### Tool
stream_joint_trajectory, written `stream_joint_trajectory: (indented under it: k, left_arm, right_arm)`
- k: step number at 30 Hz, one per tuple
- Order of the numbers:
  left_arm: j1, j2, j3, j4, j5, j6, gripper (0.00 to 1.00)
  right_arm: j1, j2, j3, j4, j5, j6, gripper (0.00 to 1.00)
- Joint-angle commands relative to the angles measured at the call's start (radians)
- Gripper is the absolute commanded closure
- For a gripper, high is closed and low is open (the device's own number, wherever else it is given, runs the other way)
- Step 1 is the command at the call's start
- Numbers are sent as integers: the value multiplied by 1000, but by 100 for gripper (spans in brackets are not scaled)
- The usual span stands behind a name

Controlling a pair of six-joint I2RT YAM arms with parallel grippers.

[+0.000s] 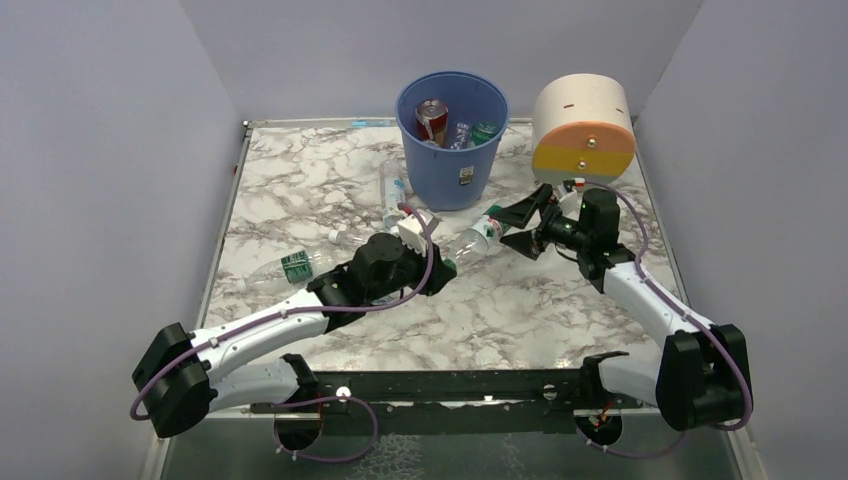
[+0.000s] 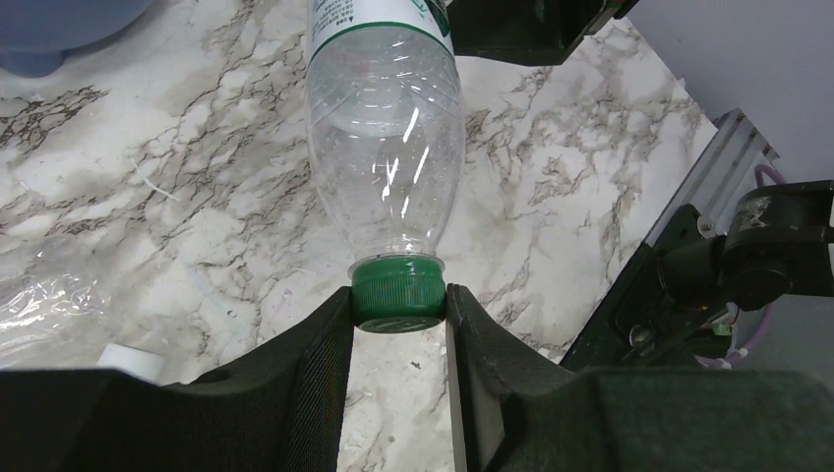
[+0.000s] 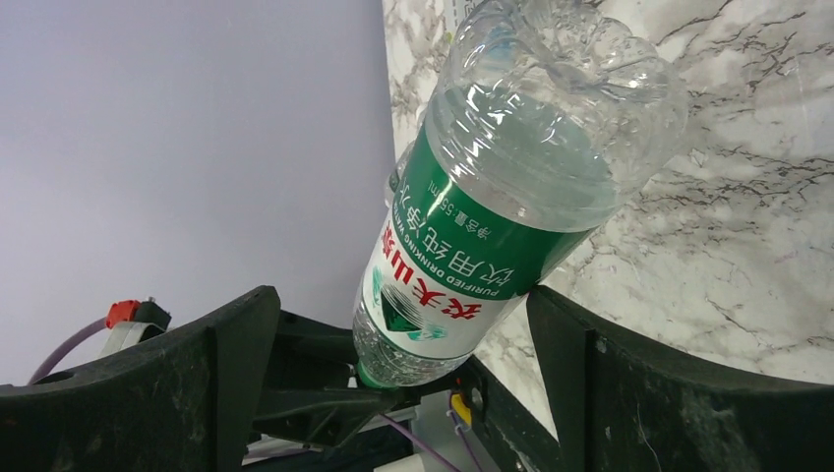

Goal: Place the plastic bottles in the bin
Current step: Pick up the plastic bottle at the center of the board.

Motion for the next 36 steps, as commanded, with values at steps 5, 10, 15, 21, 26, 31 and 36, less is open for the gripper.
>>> stream_joint_trajectory:
  k: [5, 10, 15, 21, 26, 31, 36]
  left_arm:
    - [-65, -40, -7, 104, -39, -52, 69]
    - [-71, -45, 2, 110, -42, -57, 69]
    - [-81, -40, 22, 94, -32, -52, 69]
    - [-87, -58, 31, 57, -42, -68, 69]
    - [-87, -75, 39, 31, -53, -70, 67]
    - [-87, -82, 44, 12, -60, -67, 56]
    - [-87, -87, 51, -5, -69, -66, 38]
  right_arm:
    - [4, 24, 6, 43, -23, 1, 1]
    - [4, 42, 0, 41, -24, -10, 1]
    - [4, 59, -2, 68, -27, -4, 0]
    - [3, 58, 17, 65, -22, -13, 16]
    - [4, 55, 43, 46, -18, -27, 27]
    - [4, 49, 68, 28, -13, -43, 35]
    - [4, 44, 94, 13, -9, -55, 39]
